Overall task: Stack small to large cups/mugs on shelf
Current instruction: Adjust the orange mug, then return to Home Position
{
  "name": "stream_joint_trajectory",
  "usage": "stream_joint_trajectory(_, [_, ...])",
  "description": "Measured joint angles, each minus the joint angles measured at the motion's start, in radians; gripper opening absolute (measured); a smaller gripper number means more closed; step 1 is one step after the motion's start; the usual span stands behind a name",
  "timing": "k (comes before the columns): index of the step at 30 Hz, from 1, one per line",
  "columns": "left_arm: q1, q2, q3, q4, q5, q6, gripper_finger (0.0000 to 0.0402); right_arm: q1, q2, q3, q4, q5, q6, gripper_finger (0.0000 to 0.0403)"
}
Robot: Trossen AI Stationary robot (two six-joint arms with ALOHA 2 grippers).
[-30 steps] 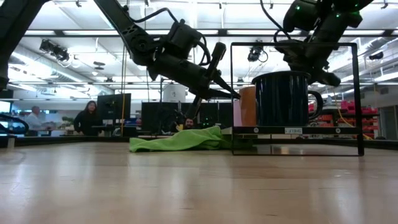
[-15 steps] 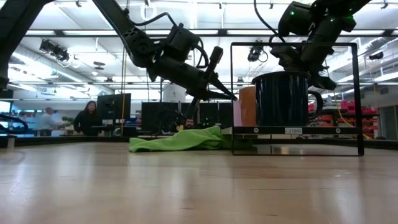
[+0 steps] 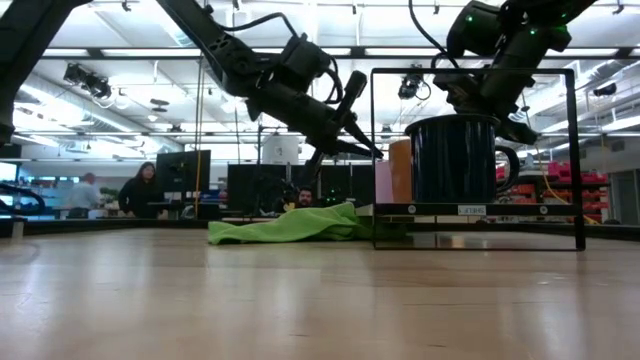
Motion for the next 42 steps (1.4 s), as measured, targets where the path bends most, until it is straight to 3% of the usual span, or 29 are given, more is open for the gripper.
stream_joint_trajectory(33, [0.005,0.000,0.000,-0.011,-0.003,0.001,0.0018,0.000,0.000,0.000,0.013,0.000,0.003,0.0001])
stream_joint_trajectory(42, [0.006,0.000,0.000,-0.012,0.035,0.009,0.0020,0.017,-0.053,0.000,-0.046,-0.085,0.003,0.0001])
